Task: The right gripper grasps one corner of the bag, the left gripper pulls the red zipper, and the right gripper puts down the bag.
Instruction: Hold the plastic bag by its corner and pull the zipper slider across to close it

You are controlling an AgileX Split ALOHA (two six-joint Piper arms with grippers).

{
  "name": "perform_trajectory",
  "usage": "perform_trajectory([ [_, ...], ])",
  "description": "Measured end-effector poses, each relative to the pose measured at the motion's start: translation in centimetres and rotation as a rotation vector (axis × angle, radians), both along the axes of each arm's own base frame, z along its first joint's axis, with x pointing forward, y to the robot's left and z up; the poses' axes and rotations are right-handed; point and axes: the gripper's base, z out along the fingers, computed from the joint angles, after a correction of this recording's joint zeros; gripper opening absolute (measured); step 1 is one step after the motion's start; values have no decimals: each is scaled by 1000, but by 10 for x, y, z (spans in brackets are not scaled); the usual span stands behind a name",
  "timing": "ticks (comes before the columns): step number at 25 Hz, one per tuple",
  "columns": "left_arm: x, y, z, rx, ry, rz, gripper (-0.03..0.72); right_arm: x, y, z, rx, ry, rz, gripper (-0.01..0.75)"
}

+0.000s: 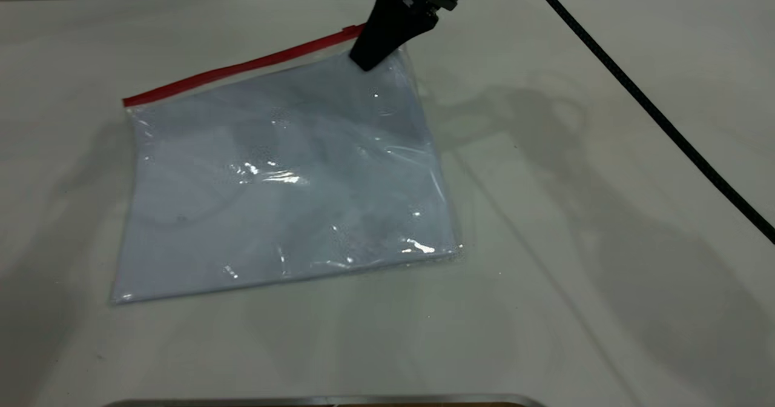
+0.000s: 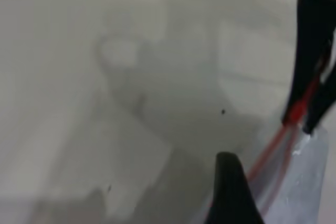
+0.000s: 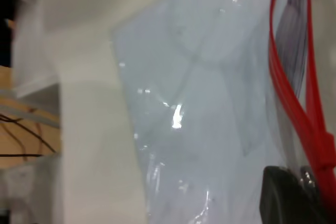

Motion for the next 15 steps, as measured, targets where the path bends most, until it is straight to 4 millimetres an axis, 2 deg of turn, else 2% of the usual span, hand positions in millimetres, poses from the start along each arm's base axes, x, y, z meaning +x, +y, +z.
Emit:
perform_trajectory([
  [5, -3, -8, -6, -38, 9, -60, 529, -1, 7, 5, 75, -3, 10, 33],
  [11, -9, -28, -7, -53, -12, -129, 519, -1, 8, 6, 91, -3, 7, 33],
  [15, -10, -32, -13, -57, 1, -138, 519, -1, 8, 6, 92, -3, 6, 33],
])
